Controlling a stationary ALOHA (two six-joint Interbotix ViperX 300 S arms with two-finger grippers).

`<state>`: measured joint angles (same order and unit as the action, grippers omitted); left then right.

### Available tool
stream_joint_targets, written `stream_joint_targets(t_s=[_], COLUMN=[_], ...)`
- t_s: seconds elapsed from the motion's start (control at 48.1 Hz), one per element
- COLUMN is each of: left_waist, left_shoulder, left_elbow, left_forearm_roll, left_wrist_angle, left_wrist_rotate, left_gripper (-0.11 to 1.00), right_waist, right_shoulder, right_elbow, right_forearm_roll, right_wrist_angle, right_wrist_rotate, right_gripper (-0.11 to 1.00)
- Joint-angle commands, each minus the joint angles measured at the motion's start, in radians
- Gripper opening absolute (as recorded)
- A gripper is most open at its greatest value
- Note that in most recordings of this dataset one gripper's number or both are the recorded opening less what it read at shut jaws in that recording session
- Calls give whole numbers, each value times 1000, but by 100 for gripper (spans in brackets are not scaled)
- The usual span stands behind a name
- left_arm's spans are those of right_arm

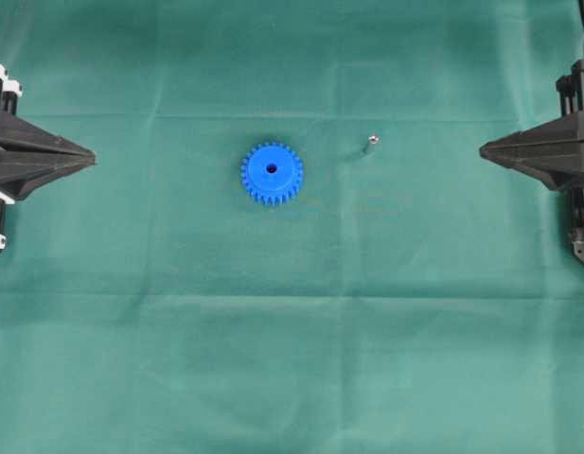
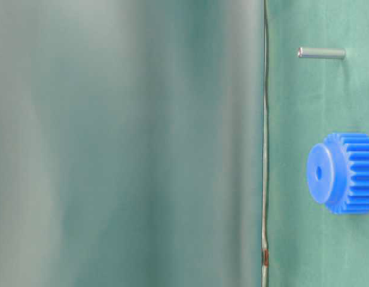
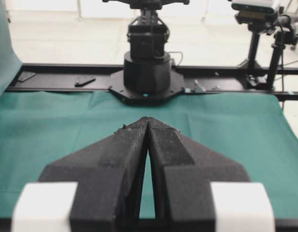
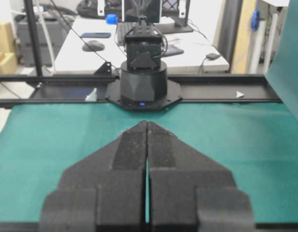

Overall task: Insert the shaft placed at a random location into the center hole of the medium gear at another random location.
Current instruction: 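Move the right gripper left toward the silver shaft, then lower the open right gripper around the upright silver shaft and close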

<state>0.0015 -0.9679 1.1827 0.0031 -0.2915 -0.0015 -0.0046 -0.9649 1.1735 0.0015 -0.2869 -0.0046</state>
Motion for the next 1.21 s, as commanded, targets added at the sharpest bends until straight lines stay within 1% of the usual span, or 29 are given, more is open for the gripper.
stream_joint_targets(t_s=[0.0,0.353,0.478,0.644,0.707,0.769,0.811,0.936,0.977,0.998,1.081,1.185], left_waist=[-11,-12,-11,-12,-12,-12,-12,-12,-12,-12,-12,-12], left_shoulder=[14,-3,-3,-3,-3,-3,-3,-3,-3,-3,-5,-3], left_elbow=[-29,-31,-31,-31,-31,-31,-31,-31,-31,-29,-29,-29], left_forearm_roll=[9,12,12,12,12,12,12,12,12,12,12,12], left_wrist_angle=[11,26,31,29,31,29,29,29,31,32,34,35], left_wrist_rotate=[-11,-9,-9,-8,-8,-6,-8,-6,-6,-6,-5,-6], left_gripper=[0,0,0,0,0,0,0,0,0,0,0,0], right_waist=[-5,-34,-54,-86,-109,-130,-143,-176,-187,-193,-218,-230], right_shoulder=[14,29,60,133,176,221,255,370,416,437,538,640], right_elbow=[-18,-28,-26,-26,-25,-23,-25,-32,-35,-37,-48,-69], right_forearm_roll=[0,0,2,3,5,12,15,18,18,18,18,18], right_wrist_angle=[-9,14,15,8,-5,-18,-29,-61,-74,-81,-117,-152], right_wrist_rotate=[-6,-5,-2,-2,-2,-2,-2,-3,-5,-5,-5,-5], right_gripper=[1,1,1,2,10,23,35,73,81,83,80,81])
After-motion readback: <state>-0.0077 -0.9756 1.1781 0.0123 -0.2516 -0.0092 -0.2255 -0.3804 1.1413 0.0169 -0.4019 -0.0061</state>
